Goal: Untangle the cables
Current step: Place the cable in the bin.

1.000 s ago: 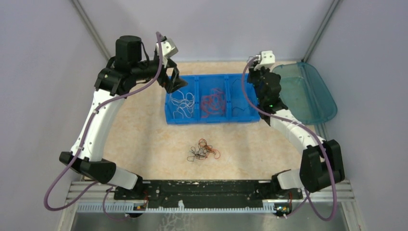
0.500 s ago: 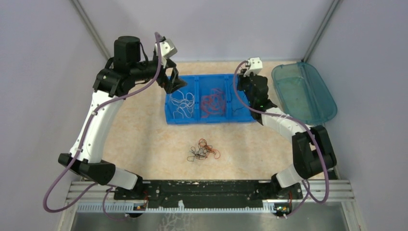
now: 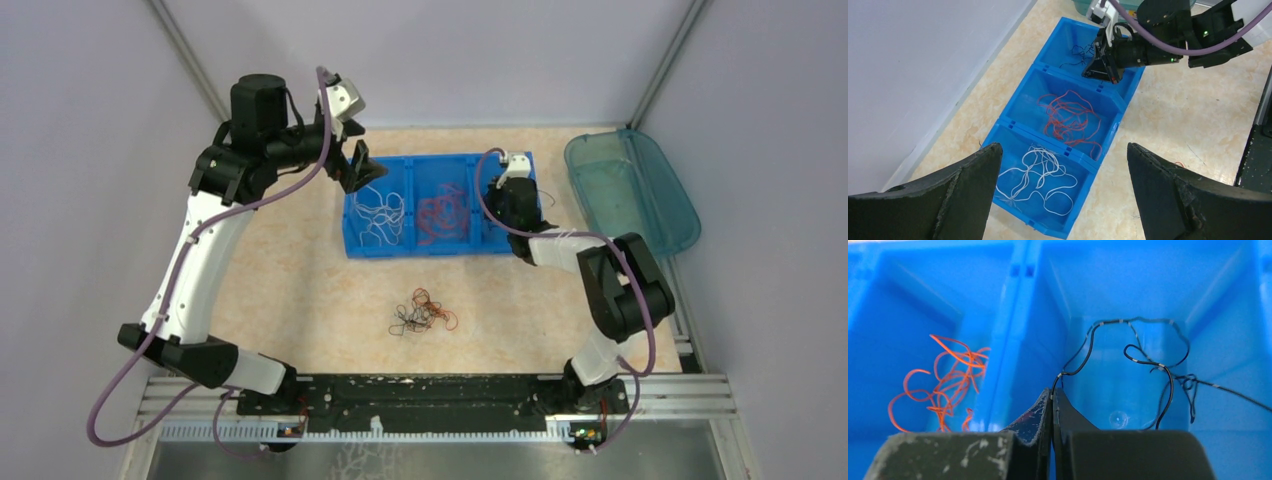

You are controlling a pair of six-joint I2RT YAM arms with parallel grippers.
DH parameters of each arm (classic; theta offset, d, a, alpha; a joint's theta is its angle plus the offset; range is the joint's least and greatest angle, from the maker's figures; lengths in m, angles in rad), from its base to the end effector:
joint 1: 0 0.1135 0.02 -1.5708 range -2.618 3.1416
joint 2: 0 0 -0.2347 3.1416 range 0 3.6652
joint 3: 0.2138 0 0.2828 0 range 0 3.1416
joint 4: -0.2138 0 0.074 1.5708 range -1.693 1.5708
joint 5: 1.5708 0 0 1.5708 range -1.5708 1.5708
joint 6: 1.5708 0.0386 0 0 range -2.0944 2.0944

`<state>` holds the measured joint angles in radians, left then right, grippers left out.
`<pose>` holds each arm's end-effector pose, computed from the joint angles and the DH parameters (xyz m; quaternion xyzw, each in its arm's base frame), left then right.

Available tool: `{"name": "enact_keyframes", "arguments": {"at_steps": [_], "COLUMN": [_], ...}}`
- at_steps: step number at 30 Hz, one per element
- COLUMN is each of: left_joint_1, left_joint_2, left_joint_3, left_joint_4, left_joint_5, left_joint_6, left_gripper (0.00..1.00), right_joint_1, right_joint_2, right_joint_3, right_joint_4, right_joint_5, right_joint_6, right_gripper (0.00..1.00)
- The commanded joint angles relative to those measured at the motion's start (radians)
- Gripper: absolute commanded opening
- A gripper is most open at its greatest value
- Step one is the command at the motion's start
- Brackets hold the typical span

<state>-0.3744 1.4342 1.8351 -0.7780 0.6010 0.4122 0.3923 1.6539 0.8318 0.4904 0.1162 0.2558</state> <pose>0.2875 -0.1364 0.4701 0.4564 0.6660 -0.2346 0.5414 0.3508 0.1403 0.1492 -0.0218 0.8132 0.1398 0.5646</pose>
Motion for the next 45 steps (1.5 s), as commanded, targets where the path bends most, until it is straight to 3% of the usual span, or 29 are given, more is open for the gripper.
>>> {"name": "enact_keyframes", "arguments": {"at_steps": [1,5,12,15,23,29,32,38,45], "left_joint_1": [0.005,0.005,0.005,0.004,0.004,0.004,0.005,0.003,0.004], "left_joint_2": [-0.028,-0.035,-0.037,-0.035,-0.044,-0.047,-0.047,-0.041,-0.044], "left_joint_3": [-0.008,-0.018,-0.02,-0.016,-0.034,-0.037,-0.039,-0.038,-0.039], "left_joint_4": [0.031,0.035,0.04,0.042,0.046,0.049,0.05,0.06,0.061], "left_joint_5": [-0.005,-0.007,0.001,0.005,0.015,0.02,0.023,0.033,0.037], "left_joint_6": [0.004,0.007,0.011,0.008,0.003,0.004,0.003,-0.009,-0.012], "left_gripper": [1.0,1.0,1.0,1.0,1.0,1.0,1.0,1.0,1.0], "right_joint_1": [0.013,0.014,0.014,0.014,-0.022,-0.124,-0.227,-0.315,-0.324], "right_joint_2": [0.063,0.118,0.022,-0.063,-0.204,-0.339,-0.377,-0.417,-0.41], "right_joint_3": [0.03,0.055,0.119,0.166,0.231,0.118,0.039,-0.064,-0.102], "right_joint_4": [0.026,0.006,-0.047,-0.108,-0.262,-0.262,-0.252,-0.214,-0.205], "right_joint_5": [0.002,-0.016,-0.04,-0.047,-0.051,-0.054,-0.144,-0.253,-0.211], "right_joint_6": [0.048,0.069,0.034,0.014,-0.021,0.031,0.095,0.182,0.261], "right_gripper": [0.0,0.0,0.43,0.5,0.56,0.63,0.64,0.64,0.59]}}
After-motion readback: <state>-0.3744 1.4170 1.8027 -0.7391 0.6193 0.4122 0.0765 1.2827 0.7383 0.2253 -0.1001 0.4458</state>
